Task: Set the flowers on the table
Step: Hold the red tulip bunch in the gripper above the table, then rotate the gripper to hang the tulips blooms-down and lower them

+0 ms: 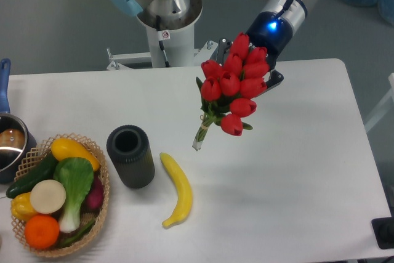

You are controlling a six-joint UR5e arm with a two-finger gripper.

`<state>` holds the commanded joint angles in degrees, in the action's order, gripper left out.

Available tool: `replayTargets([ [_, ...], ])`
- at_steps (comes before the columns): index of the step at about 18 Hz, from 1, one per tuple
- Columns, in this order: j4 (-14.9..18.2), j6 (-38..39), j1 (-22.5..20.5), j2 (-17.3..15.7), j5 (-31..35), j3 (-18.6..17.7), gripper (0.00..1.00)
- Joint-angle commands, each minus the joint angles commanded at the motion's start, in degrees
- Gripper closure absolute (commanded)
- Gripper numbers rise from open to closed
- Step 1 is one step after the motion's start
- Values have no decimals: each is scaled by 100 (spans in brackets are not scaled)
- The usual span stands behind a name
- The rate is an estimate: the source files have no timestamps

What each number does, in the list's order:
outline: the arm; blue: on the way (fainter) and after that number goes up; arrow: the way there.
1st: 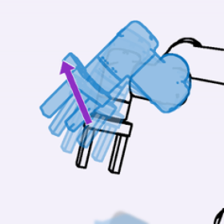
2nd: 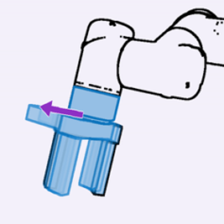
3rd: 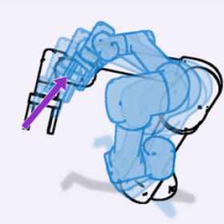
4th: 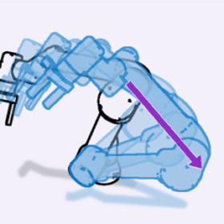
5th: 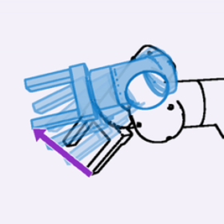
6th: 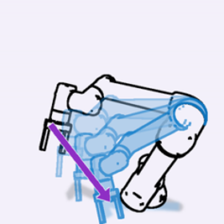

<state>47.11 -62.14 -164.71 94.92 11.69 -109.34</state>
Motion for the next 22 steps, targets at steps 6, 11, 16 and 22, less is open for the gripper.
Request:
replayTargets([
  [6, 9, 0, 0, 0, 9, 18, 62],
  [11, 18, 44, -9, -44, 263, 44, 62],
  [16, 44, 315, 0, -290, 851, 44, 62],
  [22, 53, 870, 167, -431, 2291, 298, 62],
])
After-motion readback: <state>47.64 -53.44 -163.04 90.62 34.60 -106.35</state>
